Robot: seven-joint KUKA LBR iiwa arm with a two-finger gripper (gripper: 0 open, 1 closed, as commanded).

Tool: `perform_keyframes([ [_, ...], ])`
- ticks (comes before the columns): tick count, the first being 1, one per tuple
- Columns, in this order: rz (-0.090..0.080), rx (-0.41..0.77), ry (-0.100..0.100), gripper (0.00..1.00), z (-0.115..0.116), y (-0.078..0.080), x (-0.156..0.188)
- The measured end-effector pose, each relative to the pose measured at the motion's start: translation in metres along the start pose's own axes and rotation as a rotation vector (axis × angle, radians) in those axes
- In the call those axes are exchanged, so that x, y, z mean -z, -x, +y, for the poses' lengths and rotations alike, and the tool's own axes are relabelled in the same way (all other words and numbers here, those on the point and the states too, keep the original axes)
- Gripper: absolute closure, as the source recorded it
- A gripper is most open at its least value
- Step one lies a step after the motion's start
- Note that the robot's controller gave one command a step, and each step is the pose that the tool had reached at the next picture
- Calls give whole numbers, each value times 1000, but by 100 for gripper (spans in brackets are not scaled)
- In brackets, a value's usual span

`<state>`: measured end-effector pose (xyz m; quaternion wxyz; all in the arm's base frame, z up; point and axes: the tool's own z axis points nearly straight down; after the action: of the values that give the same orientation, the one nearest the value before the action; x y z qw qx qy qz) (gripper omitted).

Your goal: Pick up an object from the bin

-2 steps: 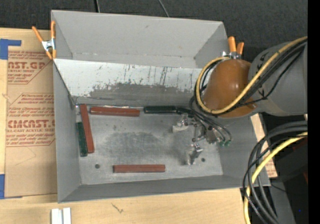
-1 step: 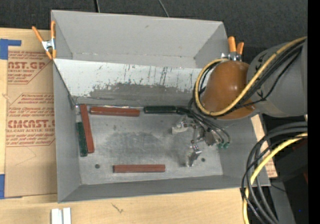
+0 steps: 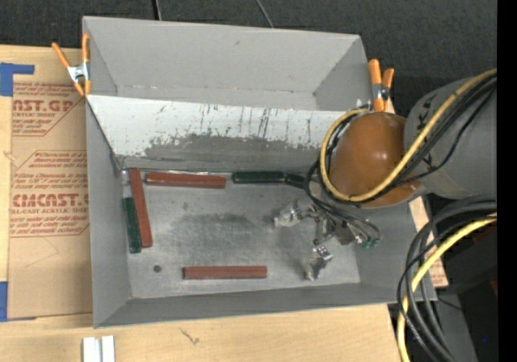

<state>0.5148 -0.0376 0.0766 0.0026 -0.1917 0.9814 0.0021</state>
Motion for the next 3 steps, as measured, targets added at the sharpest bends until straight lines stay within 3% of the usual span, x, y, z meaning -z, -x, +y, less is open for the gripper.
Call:
perform_keyframes([
  [1, -5, -54, -4, 100, 62, -1, -1],
  [2, -9, -54, -6, 0, 60, -1, -1],
  [3, -8, -55, -6, 0, 60, -1, -1],
])
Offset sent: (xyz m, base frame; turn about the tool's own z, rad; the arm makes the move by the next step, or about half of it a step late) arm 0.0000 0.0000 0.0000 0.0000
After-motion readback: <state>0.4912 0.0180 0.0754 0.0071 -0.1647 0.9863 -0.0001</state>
